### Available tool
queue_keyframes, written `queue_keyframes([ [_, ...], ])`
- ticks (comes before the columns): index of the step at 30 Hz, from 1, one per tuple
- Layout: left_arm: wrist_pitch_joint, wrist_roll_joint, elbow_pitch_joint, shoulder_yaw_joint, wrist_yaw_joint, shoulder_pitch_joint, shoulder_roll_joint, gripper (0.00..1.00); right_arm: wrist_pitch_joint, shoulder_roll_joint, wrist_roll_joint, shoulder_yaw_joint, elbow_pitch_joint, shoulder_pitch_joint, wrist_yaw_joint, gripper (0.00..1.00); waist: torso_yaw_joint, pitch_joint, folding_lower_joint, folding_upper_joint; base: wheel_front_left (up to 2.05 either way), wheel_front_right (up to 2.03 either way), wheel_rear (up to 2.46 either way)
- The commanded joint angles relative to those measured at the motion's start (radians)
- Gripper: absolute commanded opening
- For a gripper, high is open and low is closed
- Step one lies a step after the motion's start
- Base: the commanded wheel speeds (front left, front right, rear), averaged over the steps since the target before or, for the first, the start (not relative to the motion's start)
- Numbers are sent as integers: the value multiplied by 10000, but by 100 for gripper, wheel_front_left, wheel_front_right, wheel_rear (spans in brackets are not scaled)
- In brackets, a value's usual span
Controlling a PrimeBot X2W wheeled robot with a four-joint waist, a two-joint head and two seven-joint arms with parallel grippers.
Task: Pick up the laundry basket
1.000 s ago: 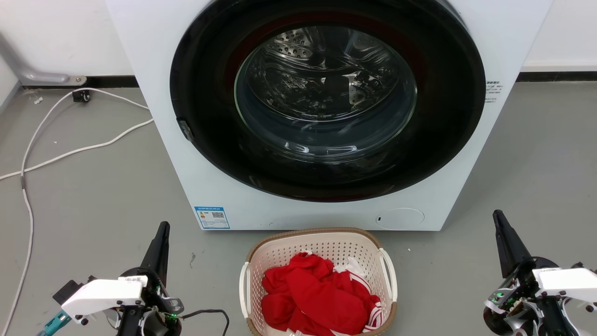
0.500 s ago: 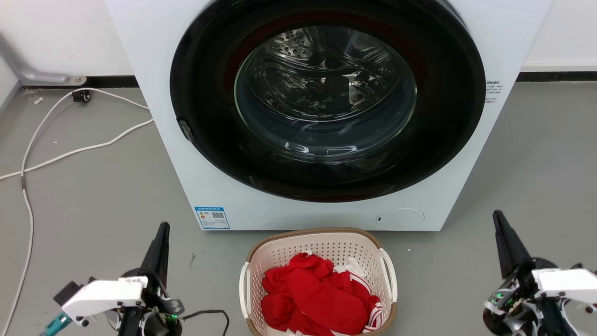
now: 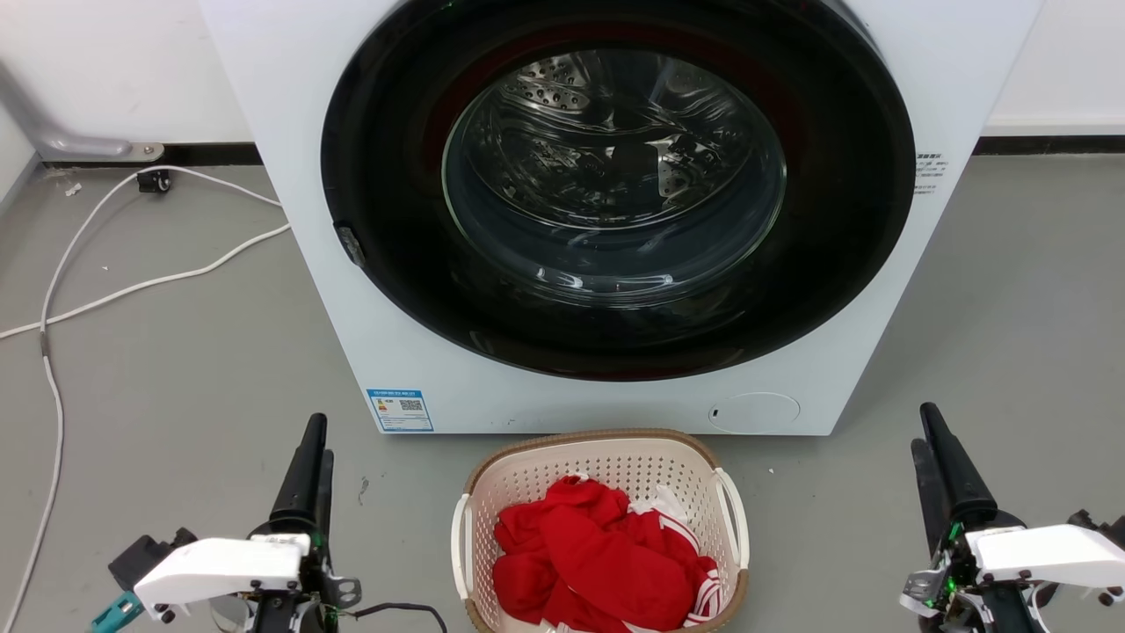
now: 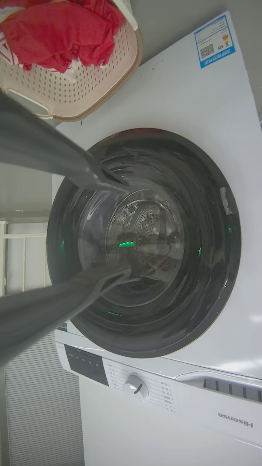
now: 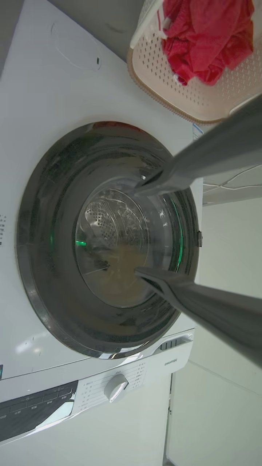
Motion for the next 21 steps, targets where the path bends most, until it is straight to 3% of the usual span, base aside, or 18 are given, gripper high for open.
queue_keyframes([
  [1,-109,469,-297,-70,-10,-215,38,100,-108,-37,-525,19,-272,-43,0,100,2,-3,0,0,0,0,0],
  [10,-473,2855,-757,-265,-10,-190,30,100,-385,1,-3526,-48,-734,137,0,100,-5,-30,0,0,0,0,0],
  [21,-872,5513,-984,-577,10,-135,101,100,-318,21,-5819,49,-1296,438,0,100,-2,-62,0,0,0,0,0],
])
